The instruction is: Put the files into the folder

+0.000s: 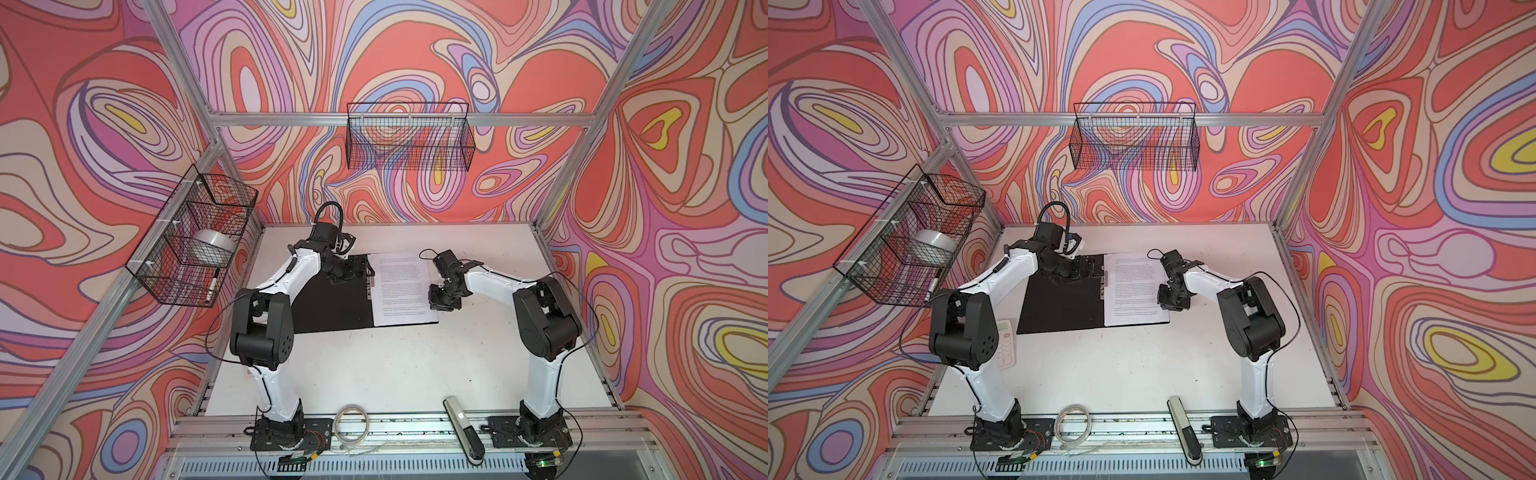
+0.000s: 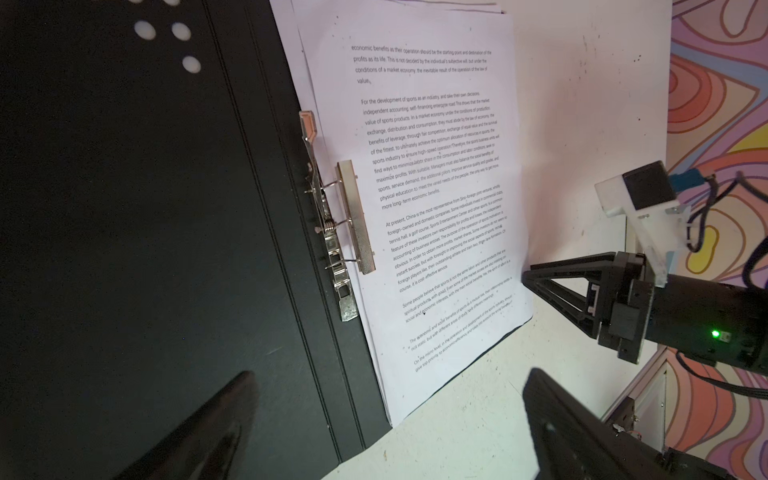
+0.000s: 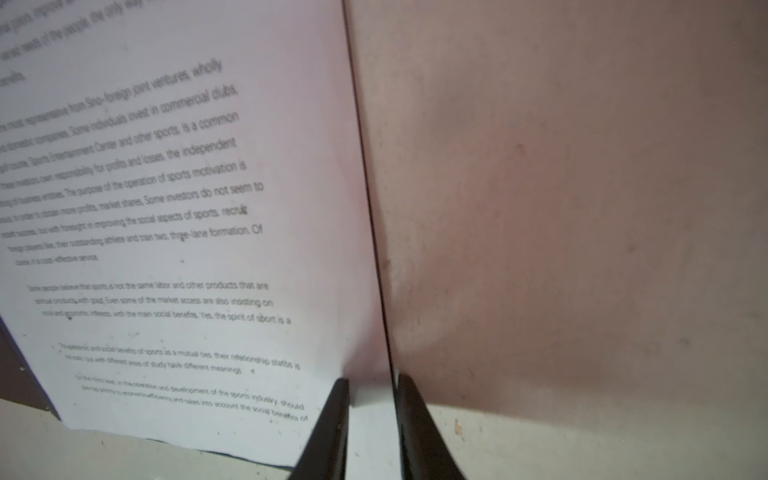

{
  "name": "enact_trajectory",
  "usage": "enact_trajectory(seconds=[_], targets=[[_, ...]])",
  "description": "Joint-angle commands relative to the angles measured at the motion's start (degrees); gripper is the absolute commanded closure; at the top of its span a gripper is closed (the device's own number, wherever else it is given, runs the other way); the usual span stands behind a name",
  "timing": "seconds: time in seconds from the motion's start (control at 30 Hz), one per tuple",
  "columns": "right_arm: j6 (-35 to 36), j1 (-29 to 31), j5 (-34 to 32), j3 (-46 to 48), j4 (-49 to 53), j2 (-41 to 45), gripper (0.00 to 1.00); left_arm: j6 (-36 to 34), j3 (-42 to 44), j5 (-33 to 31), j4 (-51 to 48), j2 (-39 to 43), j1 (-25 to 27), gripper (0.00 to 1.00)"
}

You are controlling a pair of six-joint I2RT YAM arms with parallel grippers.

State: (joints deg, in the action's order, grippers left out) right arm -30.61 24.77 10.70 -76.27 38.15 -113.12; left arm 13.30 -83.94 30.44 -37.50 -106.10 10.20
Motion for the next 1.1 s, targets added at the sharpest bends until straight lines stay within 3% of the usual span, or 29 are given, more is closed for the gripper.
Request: enact_trajectory(seconds=[0.0, 0.43, 1.07], targets=[[-0.74, 0.85, -0.01, -0.23, 0.31, -0.41, 0.75, 0.14, 0.27, 0.5, -0.39, -0.5, 0.0, 0.0], [-0.36, 2.08, -0.67, -2.47, 1.37, -0.61, 0.69, 0.95, -0.18, 0.15, 1.89, -4.46, 1.12, 0.0], [-1.83, 2.03, -10.7, -3.76, 6.99, 5.95, 0.63, 7.36, -4.92, 2.98, 8.77, -15.17, 3.84, 0.0]])
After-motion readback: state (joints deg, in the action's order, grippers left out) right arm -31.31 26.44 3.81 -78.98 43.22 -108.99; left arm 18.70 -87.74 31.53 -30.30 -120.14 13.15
